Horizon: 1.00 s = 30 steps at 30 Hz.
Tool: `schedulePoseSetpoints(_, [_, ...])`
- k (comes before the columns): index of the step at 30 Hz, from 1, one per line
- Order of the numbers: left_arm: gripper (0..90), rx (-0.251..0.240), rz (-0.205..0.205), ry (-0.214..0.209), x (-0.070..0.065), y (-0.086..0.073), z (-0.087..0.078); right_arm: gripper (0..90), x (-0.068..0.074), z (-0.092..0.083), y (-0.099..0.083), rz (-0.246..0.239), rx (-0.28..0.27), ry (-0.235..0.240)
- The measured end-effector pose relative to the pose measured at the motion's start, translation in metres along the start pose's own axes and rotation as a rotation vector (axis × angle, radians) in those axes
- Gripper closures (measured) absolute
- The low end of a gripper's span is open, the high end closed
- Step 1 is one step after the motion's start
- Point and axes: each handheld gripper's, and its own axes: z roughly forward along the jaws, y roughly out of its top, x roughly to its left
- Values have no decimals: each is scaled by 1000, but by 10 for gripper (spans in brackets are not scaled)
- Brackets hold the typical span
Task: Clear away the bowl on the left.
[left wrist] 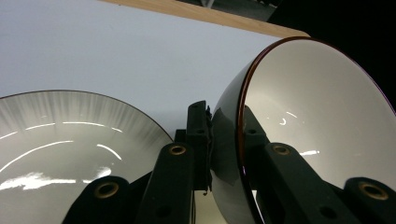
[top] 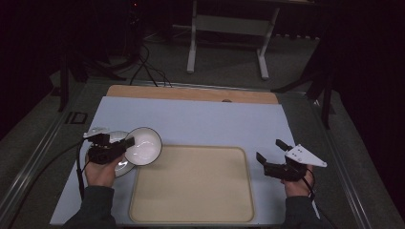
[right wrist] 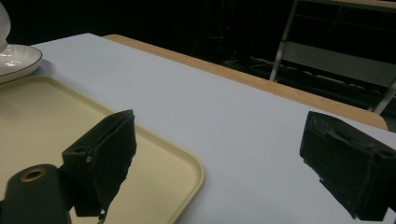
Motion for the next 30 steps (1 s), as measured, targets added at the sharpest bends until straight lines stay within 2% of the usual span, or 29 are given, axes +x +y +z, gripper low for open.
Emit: schedulePoseSetpoints(30, [805, 36, 53, -30, -25, -4, 17, 104, 0, 0, 0, 0, 0, -1])
